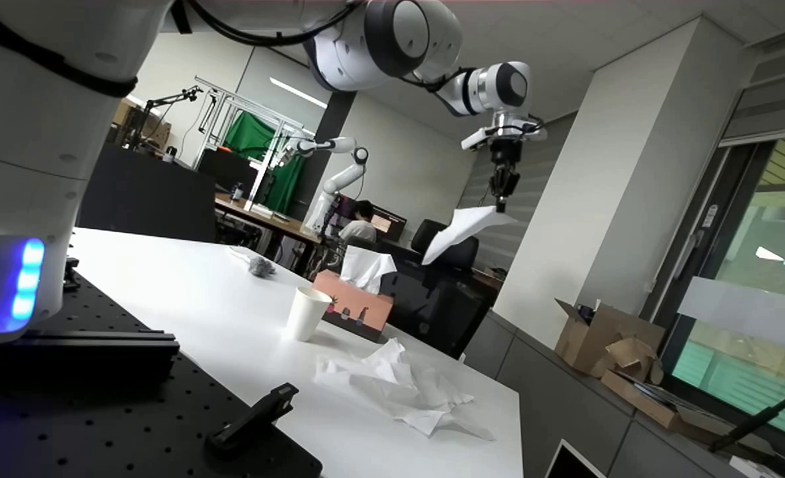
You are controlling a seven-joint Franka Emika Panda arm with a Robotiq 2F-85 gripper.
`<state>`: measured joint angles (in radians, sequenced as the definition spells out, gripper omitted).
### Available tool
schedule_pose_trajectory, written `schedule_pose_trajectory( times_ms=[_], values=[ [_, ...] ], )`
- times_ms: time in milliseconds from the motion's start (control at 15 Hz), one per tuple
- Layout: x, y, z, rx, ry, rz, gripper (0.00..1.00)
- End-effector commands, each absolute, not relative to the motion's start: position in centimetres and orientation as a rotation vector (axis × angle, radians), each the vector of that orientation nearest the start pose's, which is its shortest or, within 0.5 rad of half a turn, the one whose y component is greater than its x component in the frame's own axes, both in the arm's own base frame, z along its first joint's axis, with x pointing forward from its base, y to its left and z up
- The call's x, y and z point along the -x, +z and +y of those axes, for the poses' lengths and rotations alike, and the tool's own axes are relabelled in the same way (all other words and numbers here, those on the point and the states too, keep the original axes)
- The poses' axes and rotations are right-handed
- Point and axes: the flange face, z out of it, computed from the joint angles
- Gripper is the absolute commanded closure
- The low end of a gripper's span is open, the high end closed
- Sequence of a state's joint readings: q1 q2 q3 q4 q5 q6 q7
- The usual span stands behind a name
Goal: Remove a tissue from the box and put it on the table
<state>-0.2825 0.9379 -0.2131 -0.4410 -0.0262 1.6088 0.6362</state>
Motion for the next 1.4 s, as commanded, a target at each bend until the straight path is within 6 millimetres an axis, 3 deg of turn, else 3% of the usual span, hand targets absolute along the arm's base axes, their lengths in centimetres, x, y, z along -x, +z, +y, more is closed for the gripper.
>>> schedule_pose_trajectory(
  times_ms=[0,200,400,600,1067,1200,1333],
  values=[
    [-69.6,50.3,-33.5,2.969,-0.304,1.802,1.0],
    [-67.2,48.2,-35.8,3.1,-0.028,1.84,1.0],
    [-65.8,45.8,-36.1,3.221,0.29,1.73,1.0],
    [-65.2,41.8,-35.7,3.28,0.617,1.621,1.0],
    [-63.1,29.2,-34.6,3.175,1.361,1.471,1.0],
    [-62.5,26.6,-34.5,3.126,1.463,1.494,1.0],
    [-62.5,24.6,-34.7,3.121,1.43,1.553,1.0]
  ],
)
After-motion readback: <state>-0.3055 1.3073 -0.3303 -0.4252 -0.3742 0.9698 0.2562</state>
